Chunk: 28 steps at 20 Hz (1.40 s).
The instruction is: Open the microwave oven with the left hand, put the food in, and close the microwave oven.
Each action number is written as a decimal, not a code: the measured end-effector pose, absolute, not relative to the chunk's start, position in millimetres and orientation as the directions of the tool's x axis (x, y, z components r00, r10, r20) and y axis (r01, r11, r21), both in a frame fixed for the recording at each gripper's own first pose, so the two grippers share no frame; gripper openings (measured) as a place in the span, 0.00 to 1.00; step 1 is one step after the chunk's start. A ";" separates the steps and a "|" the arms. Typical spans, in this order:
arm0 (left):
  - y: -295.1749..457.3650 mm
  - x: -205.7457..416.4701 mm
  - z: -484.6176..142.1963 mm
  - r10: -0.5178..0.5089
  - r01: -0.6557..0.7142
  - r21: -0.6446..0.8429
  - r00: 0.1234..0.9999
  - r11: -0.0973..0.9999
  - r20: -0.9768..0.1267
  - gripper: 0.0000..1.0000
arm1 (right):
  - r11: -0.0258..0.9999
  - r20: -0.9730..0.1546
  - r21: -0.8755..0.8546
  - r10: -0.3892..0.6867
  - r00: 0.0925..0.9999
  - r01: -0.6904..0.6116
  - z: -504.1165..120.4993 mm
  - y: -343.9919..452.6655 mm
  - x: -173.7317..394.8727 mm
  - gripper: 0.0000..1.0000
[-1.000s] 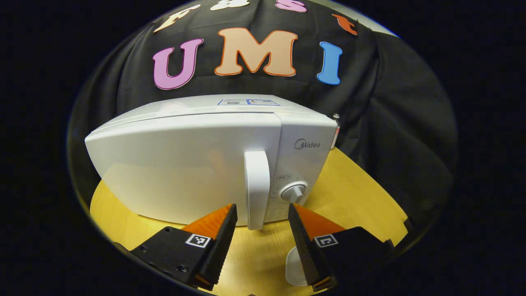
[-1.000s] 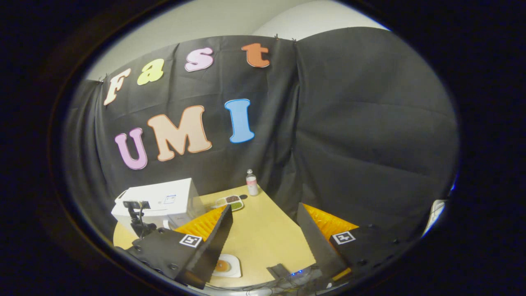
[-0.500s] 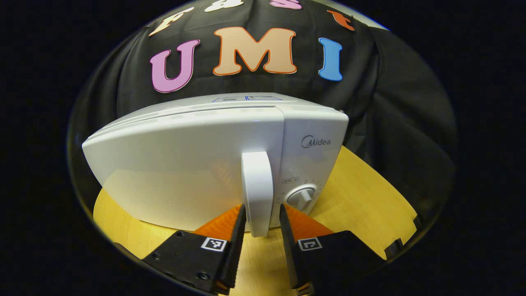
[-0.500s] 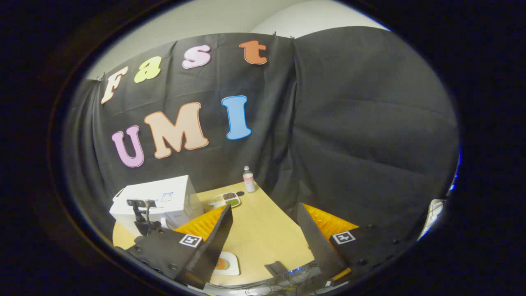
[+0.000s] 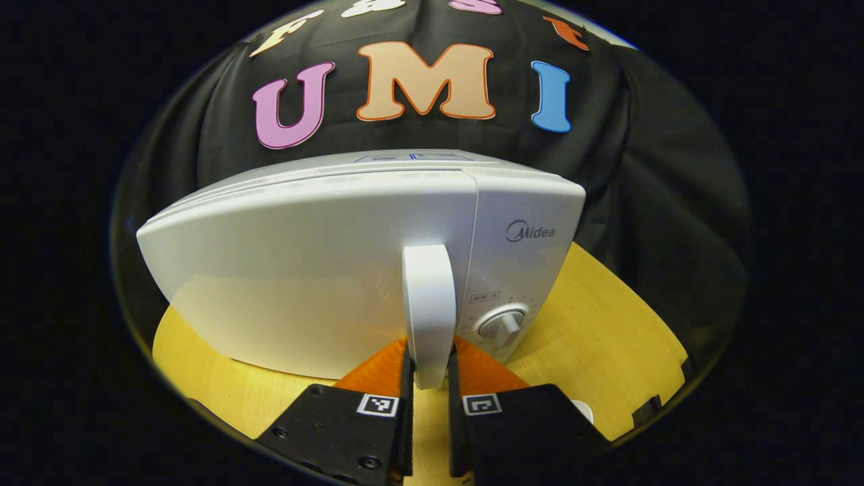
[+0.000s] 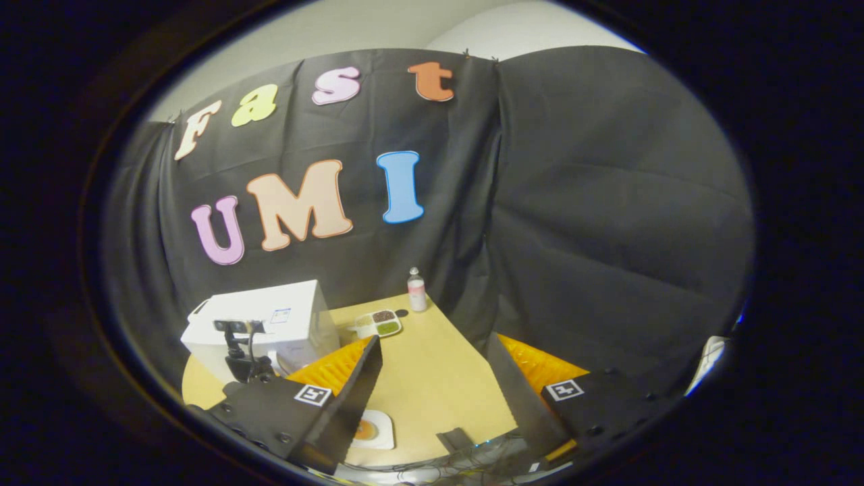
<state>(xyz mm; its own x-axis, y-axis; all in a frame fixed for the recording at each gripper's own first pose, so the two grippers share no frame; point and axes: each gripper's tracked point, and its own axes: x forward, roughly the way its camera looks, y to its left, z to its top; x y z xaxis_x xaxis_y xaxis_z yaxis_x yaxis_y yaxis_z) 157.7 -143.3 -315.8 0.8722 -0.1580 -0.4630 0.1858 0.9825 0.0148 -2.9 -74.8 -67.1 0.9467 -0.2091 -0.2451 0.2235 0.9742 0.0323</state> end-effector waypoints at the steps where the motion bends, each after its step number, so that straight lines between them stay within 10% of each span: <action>1: -143.6 156.3 -316.5 -0.158 0.185 0.013 0.871 0.983 -0.465 0.17 | 0.975 -0.244 0.030 -0.205 0.948 0.219 -66.8 -74.7 -2.5 0.92; 28: -136.7 130.9 -318.4 -0.043 0.011 -0.068 0.873 0.998 -0.486 0.02 | 0.993 -0.297 -0.075 -0.114 0.948 0.095 -92.6 -68.4 -1.4 0.99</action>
